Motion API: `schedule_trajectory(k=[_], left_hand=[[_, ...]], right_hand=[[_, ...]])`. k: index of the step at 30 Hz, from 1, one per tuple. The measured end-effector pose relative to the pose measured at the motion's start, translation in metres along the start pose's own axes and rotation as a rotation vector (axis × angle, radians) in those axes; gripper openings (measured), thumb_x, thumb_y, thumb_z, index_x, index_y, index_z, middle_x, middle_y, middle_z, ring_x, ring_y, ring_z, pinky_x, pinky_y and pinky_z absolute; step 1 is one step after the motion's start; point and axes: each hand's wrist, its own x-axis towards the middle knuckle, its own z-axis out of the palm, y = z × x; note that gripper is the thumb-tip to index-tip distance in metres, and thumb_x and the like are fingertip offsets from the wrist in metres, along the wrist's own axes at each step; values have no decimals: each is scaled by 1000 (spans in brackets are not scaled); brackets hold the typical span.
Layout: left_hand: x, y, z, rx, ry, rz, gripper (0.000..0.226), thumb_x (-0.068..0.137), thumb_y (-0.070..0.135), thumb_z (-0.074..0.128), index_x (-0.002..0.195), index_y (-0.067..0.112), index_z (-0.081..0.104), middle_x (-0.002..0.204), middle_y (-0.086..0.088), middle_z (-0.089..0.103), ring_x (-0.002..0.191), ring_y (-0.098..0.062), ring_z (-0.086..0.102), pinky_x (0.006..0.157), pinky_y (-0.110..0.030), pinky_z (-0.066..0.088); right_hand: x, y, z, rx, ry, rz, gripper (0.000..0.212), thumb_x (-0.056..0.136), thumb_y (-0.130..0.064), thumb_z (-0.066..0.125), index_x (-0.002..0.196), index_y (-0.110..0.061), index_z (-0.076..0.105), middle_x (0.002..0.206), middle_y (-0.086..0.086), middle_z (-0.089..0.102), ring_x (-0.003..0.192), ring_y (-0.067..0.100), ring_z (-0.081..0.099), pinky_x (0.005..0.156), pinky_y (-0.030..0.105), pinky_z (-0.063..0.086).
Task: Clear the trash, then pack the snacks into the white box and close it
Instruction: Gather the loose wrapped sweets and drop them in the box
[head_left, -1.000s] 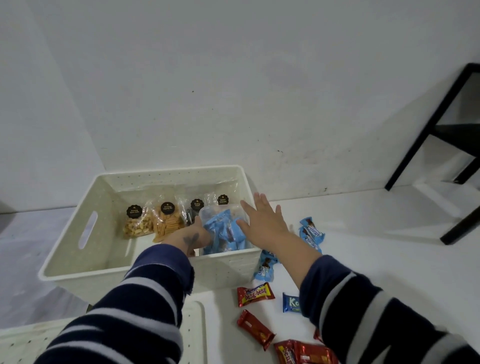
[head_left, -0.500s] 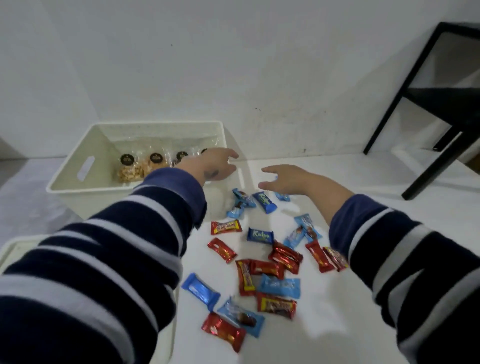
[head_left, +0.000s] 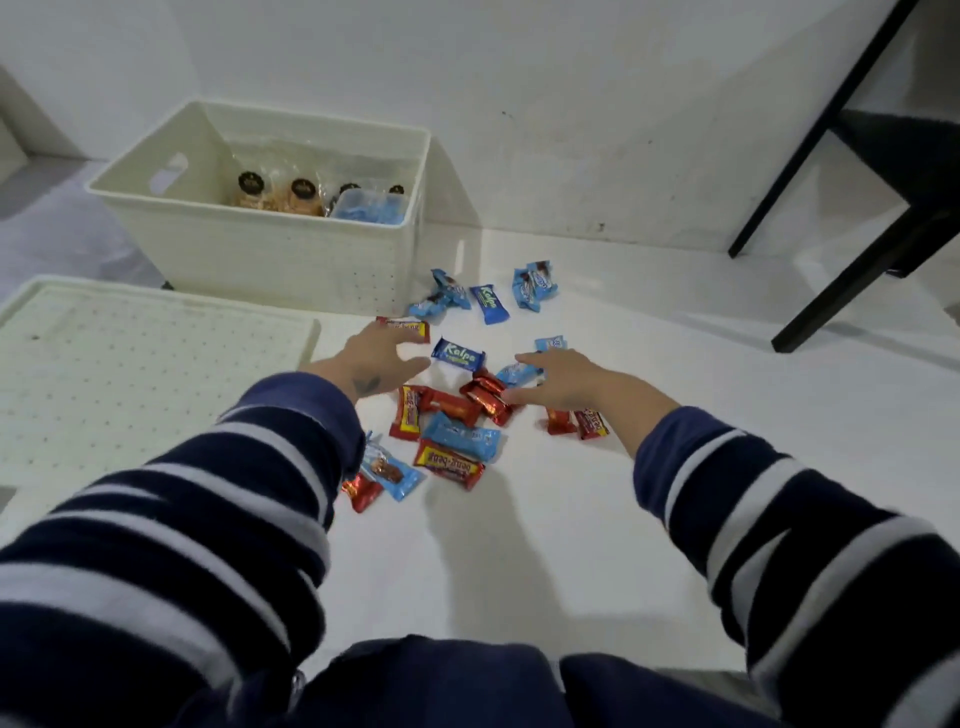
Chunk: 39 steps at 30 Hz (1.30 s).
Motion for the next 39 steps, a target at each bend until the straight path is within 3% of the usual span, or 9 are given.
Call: schedule_trajectory(k=[4, 9, 13, 18, 23, 28, 31, 34, 39], left_hand=[[-31, -29, 53, -10, -19, -222, 77, 79, 73, 47, 145, 39, 28, 159, -3, 9, 145, -33, 10, 116, -54, 16], [-53, -55, 105, -9, 13, -336, 111, 57, 90, 39, 149, 39, 3, 159, 2, -11, 145, -33, -12, 114, -60, 5], [-51, -55, 132, 94, 119, -243, 120, 48, 100, 23, 147, 41, -13, 158, 3, -20, 143, -35, -22, 110, -65, -4], [-21, -48, 137, 165, 169, -83, 125, 43, 101, 28, 144, 45, -18, 153, 4, -32, 138, -38, -32, 105, -70, -8], [14, -62, 119, 222, 190, -17, 117, 45, 100, 26, 145, 49, -7, 155, 4, -29, 136, -42, -33, 101, -75, -6], [56, -71, 106, 307, 206, 112, 106, 53, 99, 21, 146, 49, 8, 160, 1, -6, 143, -43, -12, 104, -73, 3], [74, -73, 100, 372, 261, 221, 93, 62, 94, 22, 140, 43, 35, 155, 3, 25, 141, -41, 15, 102, -64, 24], [85, -74, 99, 350, 364, 290, 74, 72, 82, 38, 129, 37, 52, 143, 6, 44, 131, -36, 32, 92, -51, 35], [93, -73, 104, 221, 468, 385, 52, 82, 65, 51, 119, 29, 61, 126, 7, 59, 106, -30, 49, 76, -41, 46]], right_hand=[[0, 14, 36, -44, -4, 32, 100, 64, -87, 47, 146, -51, 3, 160, -3, -15, 147, 33, -16, 108, 71, -1], [10, 41, 67, -29, 40, 52, 115, 50, -95, 42, 141, -54, -15, 155, -8, -31, 145, 31, -24, 104, 76, 4], [22, 38, 89, -72, 119, -13, 120, 47, -98, 40, 137, -54, -27, 152, -3, -37, 143, 34, -27, 104, 76, 7], [43, 18, 94, -150, 213, -87, 123, 48, -95, 46, 136, -53, -29, 150, 1, -42, 137, 37, -37, 100, 80, 1], [74, 24, 74, -225, 227, -119, 114, 44, -101, 31, 130, -60, -31, 151, -3, -40, 138, 38, -35, 99, 81, 0], [98, 21, 69, -246, 311, -192, 100, 57, -96, 28, 140, -58, -15, 159, -3, -22, 146, 37, -16, 105, 73, 10], [108, 15, 73, -298, 432, -214, 85, 68, -88, 31, 143, -49, 23, 160, -1, 14, 144, 39, 17, 105, 66, 25], [113, 15, 74, -281, 584, -231, 68, 71, -80, 39, 123, -38, 55, 140, -3, 49, 130, 38, 40, 90, 50, 39], [118, 7, 75, -199, 734, -277, 43, 74, -60, 54, 101, -29, 66, 108, -2, 64, 102, 35, 54, 64, 35, 47]])
